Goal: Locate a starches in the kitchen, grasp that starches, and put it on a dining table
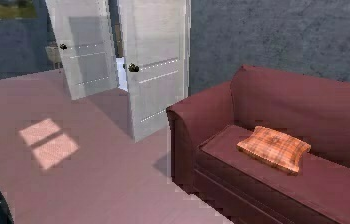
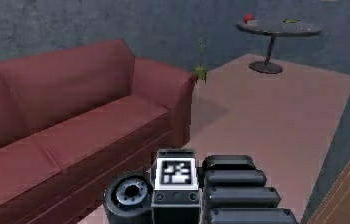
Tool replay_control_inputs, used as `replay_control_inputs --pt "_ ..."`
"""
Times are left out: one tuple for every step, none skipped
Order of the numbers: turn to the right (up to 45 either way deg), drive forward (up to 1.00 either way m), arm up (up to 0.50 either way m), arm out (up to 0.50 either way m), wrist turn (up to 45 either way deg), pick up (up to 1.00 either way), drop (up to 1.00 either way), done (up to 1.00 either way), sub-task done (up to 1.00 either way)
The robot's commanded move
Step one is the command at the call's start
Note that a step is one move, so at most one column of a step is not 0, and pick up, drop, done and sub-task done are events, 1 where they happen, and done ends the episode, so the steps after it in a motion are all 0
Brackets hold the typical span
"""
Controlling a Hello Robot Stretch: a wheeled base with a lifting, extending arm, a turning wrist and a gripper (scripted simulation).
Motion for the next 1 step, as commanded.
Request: replay_control_inputs --pt "-9.0 0.0 0.0 0.0 0.0 0.0 0.0 0.0 0.0"
